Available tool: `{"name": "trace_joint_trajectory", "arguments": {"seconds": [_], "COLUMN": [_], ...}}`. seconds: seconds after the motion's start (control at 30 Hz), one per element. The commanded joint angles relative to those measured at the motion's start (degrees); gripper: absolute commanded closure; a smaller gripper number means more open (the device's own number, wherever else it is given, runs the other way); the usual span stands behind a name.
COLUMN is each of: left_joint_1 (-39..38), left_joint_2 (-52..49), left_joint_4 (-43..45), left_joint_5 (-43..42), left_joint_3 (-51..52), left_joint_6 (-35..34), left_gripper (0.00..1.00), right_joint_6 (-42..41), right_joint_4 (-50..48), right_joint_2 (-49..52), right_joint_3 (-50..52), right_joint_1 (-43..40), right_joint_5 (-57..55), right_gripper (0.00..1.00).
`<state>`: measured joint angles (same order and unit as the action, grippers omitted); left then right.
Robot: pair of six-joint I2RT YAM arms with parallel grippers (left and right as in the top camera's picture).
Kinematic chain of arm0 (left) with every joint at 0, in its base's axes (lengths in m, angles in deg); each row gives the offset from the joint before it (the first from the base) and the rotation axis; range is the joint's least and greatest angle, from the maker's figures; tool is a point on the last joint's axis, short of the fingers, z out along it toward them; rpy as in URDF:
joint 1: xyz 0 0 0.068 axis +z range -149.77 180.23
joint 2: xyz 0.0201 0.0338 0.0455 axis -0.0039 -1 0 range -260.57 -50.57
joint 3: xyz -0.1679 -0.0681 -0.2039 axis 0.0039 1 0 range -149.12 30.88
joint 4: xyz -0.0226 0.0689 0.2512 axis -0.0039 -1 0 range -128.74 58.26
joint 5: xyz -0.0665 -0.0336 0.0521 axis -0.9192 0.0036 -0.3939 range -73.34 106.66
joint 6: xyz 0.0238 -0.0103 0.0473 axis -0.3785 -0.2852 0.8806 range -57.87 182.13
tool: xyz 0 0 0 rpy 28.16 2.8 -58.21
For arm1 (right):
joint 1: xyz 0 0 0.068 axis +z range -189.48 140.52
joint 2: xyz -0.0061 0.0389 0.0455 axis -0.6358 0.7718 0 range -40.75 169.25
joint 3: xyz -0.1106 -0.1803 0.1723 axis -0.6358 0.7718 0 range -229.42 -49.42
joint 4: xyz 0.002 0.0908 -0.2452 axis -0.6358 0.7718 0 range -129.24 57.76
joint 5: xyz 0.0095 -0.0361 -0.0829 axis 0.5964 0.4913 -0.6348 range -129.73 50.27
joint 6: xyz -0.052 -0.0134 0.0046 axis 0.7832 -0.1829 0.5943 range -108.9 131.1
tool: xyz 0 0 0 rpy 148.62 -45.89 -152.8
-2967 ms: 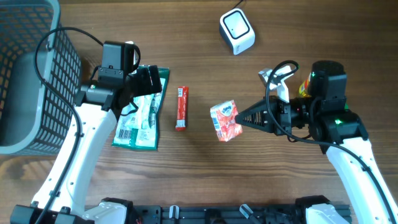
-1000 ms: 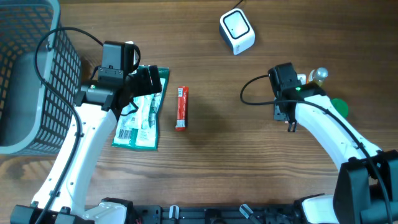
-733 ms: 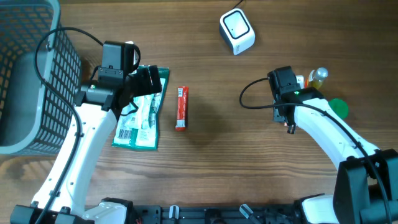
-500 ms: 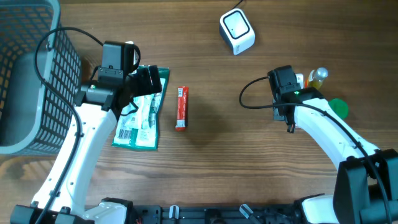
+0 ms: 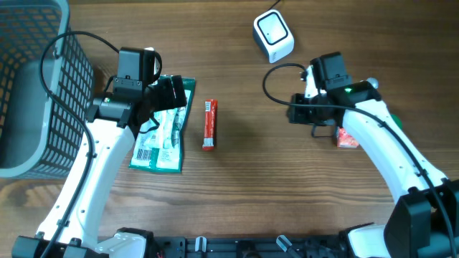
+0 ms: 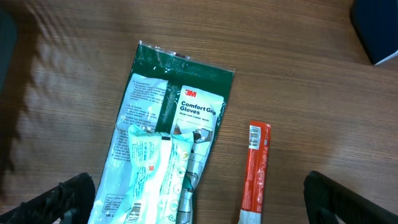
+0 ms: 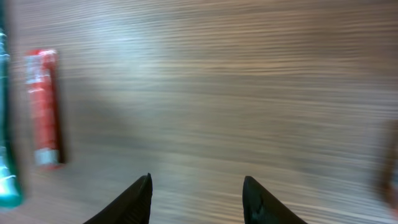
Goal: Scan the item barcode
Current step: 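Release the pack and lower the right gripper onto the red stick snack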
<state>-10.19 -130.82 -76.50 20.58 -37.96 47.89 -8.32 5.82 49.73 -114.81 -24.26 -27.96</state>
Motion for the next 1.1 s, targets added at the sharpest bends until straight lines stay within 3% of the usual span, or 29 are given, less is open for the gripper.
{"name": "trace_joint_trajectory", "arguments": {"seconds": [0.0, 0.1, 0.13, 0.2, 0.3, 0.4, 0.43, 0.53, 0.6, 0.63, 1.07], "left_joint_1": [0.42, 0.42, 0.42, 0.42, 0.42, 0.42, 0.42, 0.42, 0.42, 0.42, 0.42], "left_joint_2": [-0.11, -0.11, -0.11, -0.11, -0.11, -0.11, -0.11, -0.11, -0.11, -0.11, -0.11], "left_joint_4": [0.13, 0.13, 0.15, 0.15, 0.15, 0.13, 0.13, 0.15, 0.15, 0.15, 0.13], "left_joint_5": [-0.46, -0.46, -0.46, -0.46, -0.46, -0.46, -0.46, -0.46, -0.46, -0.46, -0.46], "left_joint_3": [-0.17, -0.17, -0.17, -0.17, -0.17, -0.17, -0.17, -0.17, -0.17, -0.17, -0.17], "left_joint_6": [0.09, 0.09, 0.09, 0.09, 0.09, 0.09, 0.09, 0.09, 0.09, 0.09, 0.09], "left_gripper": [0.00, 0.00, 0.00, 0.00, 0.00, 0.00, 0.00, 0.00, 0.00, 0.00, 0.00], "right_joint_6": [-6.47, -13.00, -15.26, -19.12, -19.96, -19.74, -19.74, -21.64, -24.37, -25.07, -25.57], "right_joint_4": [-2.27, -5.46, -6.49, -8.48, -11.58, -14.45, -15.50, -19.06, -20.72, -21.44, -33.11], "right_joint_2": [-0.68, -0.68, -0.68, -0.42, 0.07, 0.44, 0.61, 1.73, 2.82, 3.30, 14.23], "right_joint_3": [0.90, 1.79, 2.01, 2.32, 2.32, 2.32, 2.32, 2.32, 2.32, 2.32, 2.32], "right_joint_1": [4.39, 9.64, 10.88, 12.96, 16.65, 20.17, 21.24, 24.41, 26.16, 26.95, 31.06], "right_joint_5": [7.54, 7.54, 7.56, 7.74, 8.39, 8.39, 8.35, 7.28, 5.16, 4.24, 3.26], "right_gripper": [0.52, 0.52, 0.28, 0.10, 0.01, 0.00, 0.02, 0.41, 0.82, 0.96, 0.96]}}
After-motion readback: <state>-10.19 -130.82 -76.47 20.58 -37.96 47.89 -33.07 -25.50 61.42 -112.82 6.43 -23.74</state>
